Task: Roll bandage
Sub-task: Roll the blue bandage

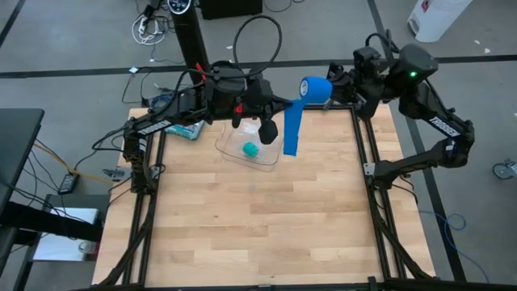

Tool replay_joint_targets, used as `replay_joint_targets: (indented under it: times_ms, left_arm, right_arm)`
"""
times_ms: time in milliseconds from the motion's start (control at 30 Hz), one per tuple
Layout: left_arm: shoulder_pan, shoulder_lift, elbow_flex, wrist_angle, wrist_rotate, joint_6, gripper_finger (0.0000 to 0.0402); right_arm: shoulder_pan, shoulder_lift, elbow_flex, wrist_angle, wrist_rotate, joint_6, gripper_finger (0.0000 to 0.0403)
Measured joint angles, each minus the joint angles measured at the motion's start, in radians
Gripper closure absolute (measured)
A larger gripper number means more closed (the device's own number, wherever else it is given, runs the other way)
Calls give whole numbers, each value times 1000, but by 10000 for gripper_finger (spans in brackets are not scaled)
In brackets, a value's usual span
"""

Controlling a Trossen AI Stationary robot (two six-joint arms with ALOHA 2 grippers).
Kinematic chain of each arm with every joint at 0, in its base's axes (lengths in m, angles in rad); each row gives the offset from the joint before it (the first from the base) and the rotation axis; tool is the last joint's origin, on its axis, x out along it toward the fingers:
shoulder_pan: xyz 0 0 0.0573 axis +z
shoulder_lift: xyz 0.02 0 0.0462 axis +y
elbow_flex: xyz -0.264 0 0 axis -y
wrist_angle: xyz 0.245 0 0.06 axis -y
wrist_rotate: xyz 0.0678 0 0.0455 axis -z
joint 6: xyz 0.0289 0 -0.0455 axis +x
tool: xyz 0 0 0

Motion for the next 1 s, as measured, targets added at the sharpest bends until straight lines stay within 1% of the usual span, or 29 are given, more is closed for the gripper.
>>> replay_joint_targets:
  times_ms: [467, 767, 867, 1000]
  left_arm:
    - [24, 0, 0, 3, -18, 2, 396]
    - [24, 0, 0, 72, -18, 26, 392]
    - [24, 0, 0, 73, -2, 54, 368]
    - [13, 0, 0, 48, 6, 73, 309]
  right_arm:
    - [86, 11, 0, -24, 18, 75, 403]
    - [126, 32, 0, -69, 14, 101, 403]
    - [132, 41, 0, -69, 13, 101, 403]
    - [132, 43, 0, -70, 12, 107, 403]
